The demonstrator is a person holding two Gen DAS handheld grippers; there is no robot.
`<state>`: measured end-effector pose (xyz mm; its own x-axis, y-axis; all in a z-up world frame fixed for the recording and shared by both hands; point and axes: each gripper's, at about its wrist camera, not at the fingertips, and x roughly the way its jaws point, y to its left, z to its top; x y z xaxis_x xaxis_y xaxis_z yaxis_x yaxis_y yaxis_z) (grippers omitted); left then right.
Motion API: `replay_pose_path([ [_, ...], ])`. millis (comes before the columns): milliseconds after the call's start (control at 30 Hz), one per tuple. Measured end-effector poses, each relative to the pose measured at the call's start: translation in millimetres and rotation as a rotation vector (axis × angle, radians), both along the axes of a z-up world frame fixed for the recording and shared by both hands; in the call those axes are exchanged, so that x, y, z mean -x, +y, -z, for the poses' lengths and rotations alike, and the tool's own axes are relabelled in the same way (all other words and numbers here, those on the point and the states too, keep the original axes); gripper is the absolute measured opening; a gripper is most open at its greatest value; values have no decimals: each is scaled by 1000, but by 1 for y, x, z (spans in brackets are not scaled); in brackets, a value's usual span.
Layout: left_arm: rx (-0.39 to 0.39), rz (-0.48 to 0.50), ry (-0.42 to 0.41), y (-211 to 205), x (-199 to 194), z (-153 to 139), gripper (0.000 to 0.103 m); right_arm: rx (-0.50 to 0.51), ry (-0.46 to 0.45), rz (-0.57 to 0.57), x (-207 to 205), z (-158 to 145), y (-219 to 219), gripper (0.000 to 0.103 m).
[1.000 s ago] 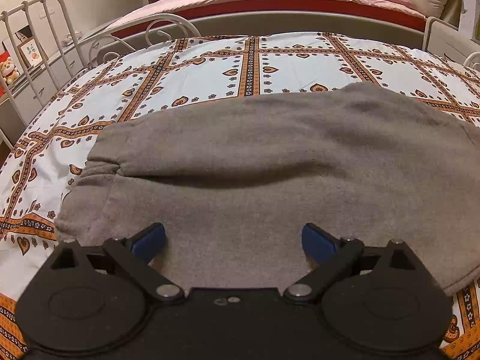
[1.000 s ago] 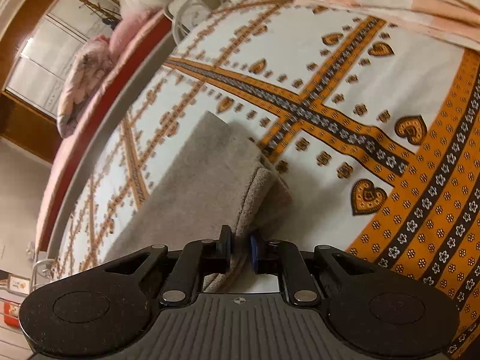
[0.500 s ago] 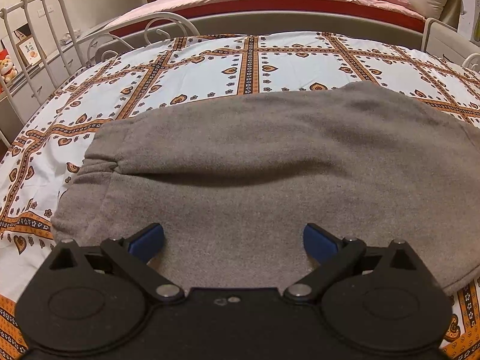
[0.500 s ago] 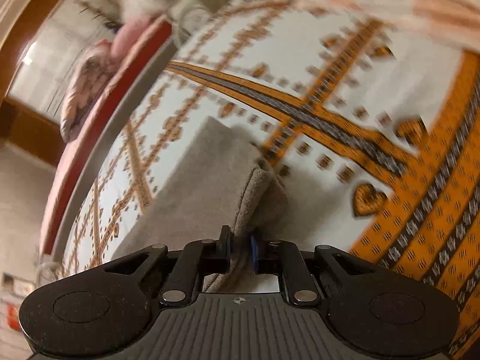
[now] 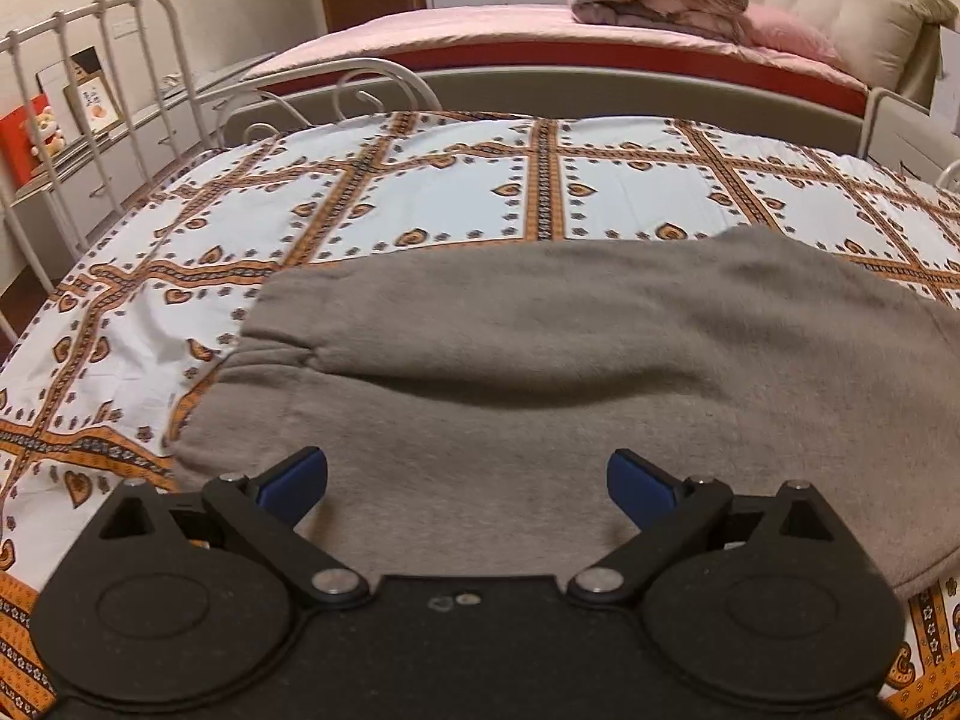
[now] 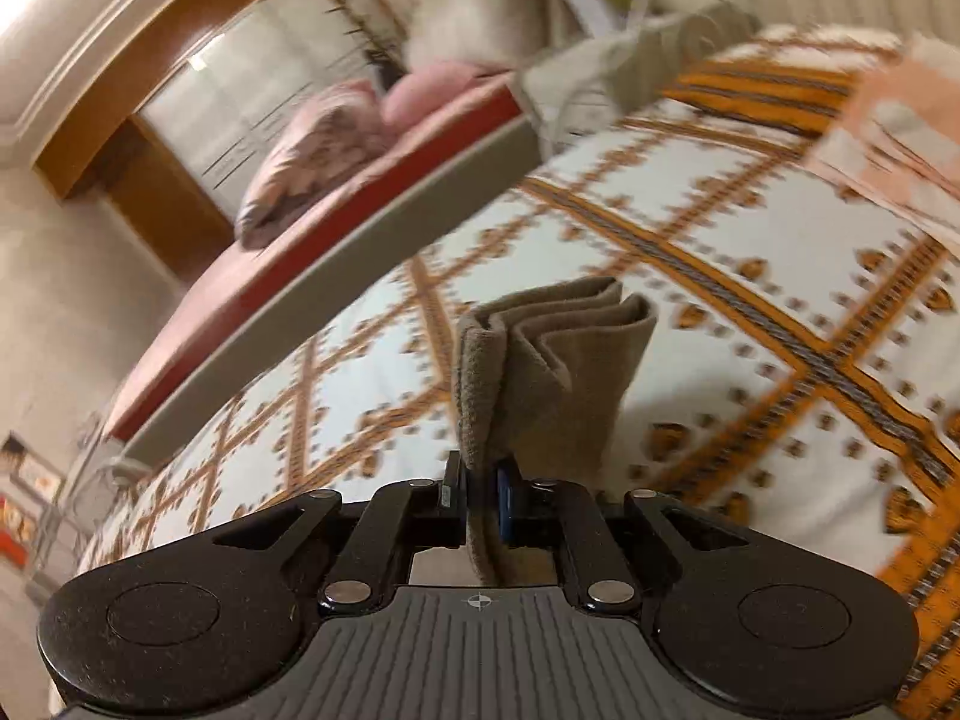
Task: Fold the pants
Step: 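Lift the leg edge with the right gripper and fold it over the pants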
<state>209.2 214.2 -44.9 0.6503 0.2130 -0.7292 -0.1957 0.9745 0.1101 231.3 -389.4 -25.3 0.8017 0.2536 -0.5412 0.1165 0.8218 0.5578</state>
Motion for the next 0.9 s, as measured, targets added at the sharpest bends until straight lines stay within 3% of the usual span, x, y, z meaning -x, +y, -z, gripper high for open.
replay_pose_path([
  [100,-1,-16,-3,9,5,-1,93,31,-26,-63,-8,-9,28,10],
  [433,17,-85,-63,40,31,-14,93,-19,-38,-327,-43,-14,158,10],
  [567,20,-103,-68,49,38,-15,93,-3,-13,-497,-34,-1,221,10],
  [667,28,-116,-69,56,41,-14,93,76,27,-644,-16,25,262,10],
  [767,35,-119,-75,60,43,-15,93,165,14,-700,3,44,278,10],
  [900,35,-111,-79,60,43,-14,93,135,-25,-680,1,41,268,10],
])
